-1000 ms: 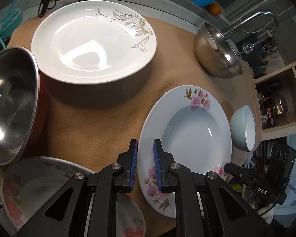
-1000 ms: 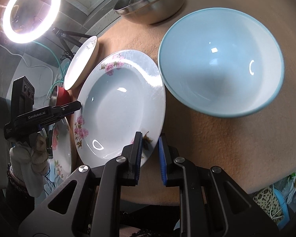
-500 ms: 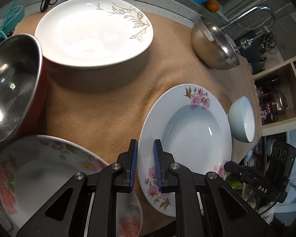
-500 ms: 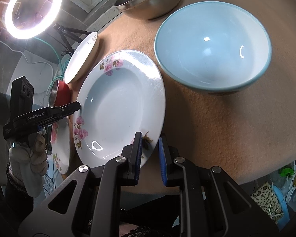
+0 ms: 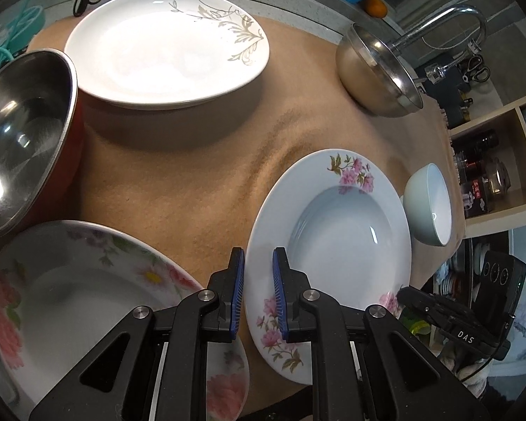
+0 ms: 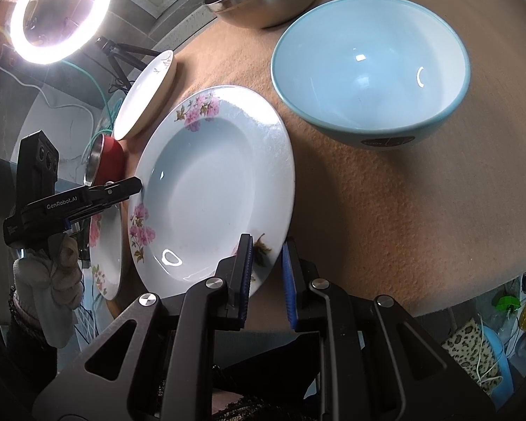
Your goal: Organize plates and bowls
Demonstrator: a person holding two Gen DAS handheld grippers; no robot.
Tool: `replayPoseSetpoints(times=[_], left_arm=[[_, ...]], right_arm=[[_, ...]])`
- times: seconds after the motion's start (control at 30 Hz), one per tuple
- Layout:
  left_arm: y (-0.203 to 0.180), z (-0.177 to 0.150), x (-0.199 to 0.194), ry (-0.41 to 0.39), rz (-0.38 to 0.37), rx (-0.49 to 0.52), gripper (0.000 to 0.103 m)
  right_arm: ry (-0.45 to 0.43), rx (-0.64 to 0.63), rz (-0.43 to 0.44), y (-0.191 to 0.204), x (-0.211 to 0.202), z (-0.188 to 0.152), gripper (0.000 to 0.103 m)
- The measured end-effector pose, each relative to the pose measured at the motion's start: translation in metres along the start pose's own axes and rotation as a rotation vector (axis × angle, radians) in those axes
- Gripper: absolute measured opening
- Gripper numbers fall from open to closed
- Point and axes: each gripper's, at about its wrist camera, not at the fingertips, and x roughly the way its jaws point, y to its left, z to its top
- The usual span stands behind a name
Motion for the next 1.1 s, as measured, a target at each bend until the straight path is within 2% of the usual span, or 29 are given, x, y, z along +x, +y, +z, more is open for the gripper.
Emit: replayPoseSetpoints(times=[0.97,1.1], left_arm=[[0.000,0.002,-0.001,0.002,0.005,0.017,0.014],[-0.002,0.003,-0.007,-0.021,0.009,0.020,0.014]], right_arm=[[0.004,-0.020,-0.025,0.000,-0.006,-0.005,0.020],[-0.027,-0.038,-0.042,0.001,-0.018,-0.001,0.028]])
